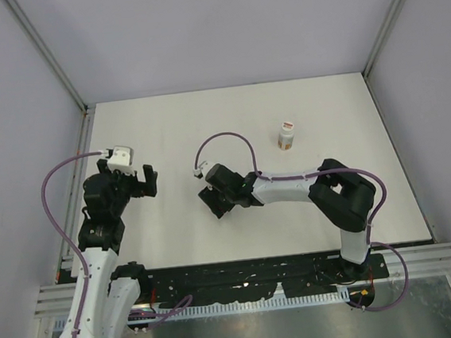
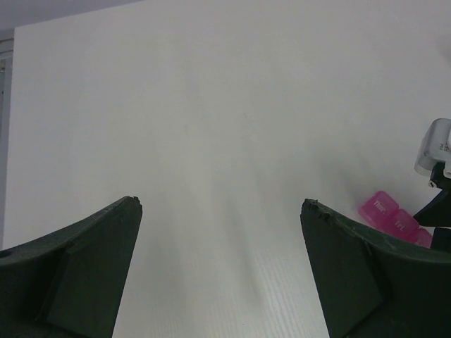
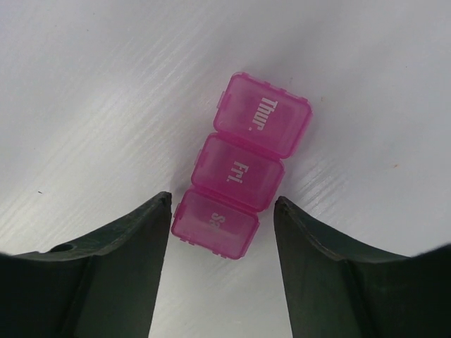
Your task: Sort the pills into containers
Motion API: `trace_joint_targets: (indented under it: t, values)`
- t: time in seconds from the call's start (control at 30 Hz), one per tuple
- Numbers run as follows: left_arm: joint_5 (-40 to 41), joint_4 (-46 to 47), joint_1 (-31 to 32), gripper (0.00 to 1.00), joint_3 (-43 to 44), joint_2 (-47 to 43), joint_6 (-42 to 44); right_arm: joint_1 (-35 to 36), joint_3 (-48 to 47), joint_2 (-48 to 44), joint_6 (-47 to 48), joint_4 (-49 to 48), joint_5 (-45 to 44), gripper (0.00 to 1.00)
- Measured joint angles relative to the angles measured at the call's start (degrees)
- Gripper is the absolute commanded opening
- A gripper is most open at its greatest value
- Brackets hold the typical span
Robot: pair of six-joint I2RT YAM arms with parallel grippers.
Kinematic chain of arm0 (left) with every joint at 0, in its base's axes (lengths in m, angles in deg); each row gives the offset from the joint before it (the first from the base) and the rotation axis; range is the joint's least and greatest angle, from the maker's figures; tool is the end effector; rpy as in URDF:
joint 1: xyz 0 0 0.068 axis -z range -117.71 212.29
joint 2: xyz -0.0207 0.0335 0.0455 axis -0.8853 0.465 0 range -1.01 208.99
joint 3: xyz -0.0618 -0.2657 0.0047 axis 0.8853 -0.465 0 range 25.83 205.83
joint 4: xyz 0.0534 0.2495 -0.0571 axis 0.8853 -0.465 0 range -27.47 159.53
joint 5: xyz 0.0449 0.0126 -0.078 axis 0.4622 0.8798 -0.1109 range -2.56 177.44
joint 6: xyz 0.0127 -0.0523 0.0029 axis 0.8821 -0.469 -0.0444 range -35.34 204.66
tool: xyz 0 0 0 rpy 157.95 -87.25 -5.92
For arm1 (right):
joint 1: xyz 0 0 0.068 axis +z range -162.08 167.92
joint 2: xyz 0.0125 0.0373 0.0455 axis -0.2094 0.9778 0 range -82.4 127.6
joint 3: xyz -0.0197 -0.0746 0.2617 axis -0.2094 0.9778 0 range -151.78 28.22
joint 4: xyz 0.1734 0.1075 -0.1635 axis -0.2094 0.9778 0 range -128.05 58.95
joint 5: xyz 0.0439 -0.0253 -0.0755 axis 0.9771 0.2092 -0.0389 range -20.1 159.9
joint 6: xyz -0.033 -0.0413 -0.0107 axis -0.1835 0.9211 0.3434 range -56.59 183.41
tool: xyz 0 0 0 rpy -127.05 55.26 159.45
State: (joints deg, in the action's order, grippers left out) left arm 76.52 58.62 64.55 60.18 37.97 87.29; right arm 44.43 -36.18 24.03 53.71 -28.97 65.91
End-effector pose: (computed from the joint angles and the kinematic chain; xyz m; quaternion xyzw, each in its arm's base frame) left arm 0.1685 -0.0135 0.2905 0.0914 0.7894 -0.0738 0.6026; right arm 0.2149 0.3203 0.1621 -0.3637 0.8695 0.1542 0.2966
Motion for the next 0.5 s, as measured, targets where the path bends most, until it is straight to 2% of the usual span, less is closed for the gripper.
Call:
trace_joint_targets:
  t: [0.27, 0.5]
  values:
    - [0.0, 0.0, 0.0, 0.99, 0.0, -0.2, 0.0, 0.0, 0.0, 0.3, 0.5, 0.0, -0.5, 0.36]
    - [-3.6, -0.3, 0.0, 0.99, 0.0, -0.5, 1.6, -0.5, -0.2, -0.8, 5.5, 2.2, 0.7, 0.29]
